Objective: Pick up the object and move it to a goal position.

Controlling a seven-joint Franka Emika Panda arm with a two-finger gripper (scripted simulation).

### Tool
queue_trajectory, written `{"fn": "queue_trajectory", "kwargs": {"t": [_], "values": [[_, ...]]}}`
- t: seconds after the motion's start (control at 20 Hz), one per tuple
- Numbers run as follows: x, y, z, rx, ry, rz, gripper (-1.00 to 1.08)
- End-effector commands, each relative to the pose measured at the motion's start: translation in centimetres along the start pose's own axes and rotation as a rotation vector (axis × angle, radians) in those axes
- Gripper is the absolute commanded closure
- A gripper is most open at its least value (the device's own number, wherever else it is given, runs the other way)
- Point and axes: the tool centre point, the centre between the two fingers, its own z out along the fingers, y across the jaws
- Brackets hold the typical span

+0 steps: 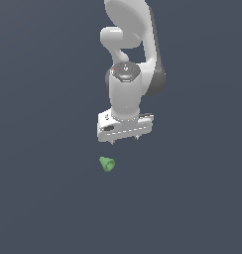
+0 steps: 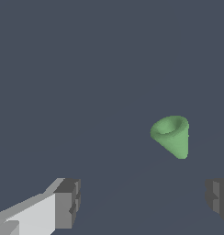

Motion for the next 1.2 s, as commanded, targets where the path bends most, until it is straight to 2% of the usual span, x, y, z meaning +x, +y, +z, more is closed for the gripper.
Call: {"fn": "queue_trajectory", "kwargs": {"t": [0.0, 1.15], "values": [[0.1, 0.5, 0.5, -0.002, -0.003, -0.050, -0.92], [0.7, 6.5, 6.1, 0.001, -0.032, -0.607, -0.92]]}}
